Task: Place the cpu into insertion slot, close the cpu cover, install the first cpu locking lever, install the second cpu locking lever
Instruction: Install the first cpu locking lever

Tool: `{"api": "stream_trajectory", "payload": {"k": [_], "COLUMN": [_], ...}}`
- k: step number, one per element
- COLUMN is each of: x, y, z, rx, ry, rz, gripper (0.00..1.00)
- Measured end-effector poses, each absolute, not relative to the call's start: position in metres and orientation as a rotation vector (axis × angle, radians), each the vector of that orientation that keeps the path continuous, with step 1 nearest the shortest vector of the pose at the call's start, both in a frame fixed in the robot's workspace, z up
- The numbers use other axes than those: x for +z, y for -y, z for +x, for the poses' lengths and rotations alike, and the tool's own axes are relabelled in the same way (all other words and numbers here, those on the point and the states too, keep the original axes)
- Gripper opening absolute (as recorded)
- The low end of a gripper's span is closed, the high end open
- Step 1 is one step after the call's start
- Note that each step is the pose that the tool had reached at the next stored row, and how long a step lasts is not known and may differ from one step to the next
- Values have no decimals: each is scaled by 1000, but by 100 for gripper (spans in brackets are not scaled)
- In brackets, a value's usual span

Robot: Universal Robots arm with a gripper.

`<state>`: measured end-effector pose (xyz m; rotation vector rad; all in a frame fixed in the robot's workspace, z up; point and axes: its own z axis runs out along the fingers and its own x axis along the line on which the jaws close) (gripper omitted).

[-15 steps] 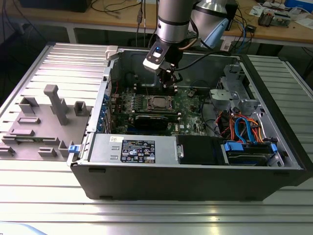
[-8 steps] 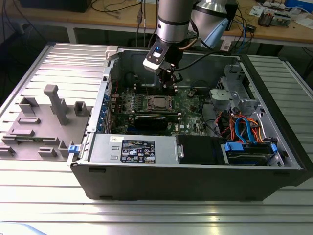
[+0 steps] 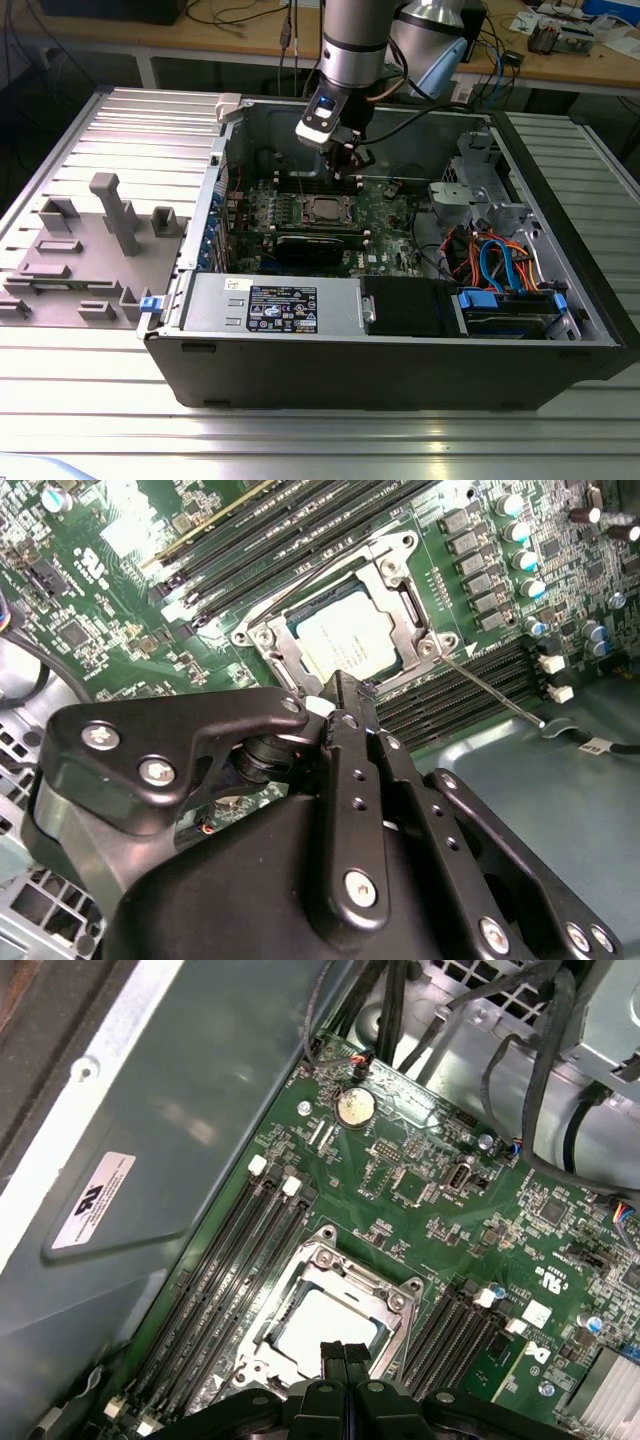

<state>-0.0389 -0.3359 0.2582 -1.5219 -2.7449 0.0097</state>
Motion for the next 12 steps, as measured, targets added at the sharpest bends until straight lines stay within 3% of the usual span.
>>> {"api": "stream_trajectory", "payload": {"k": [12], "x": [261], "y": [336], "z": [-39], "rx": [9], "ry": [2748], "rz": [-1517], "gripper": [11]}}
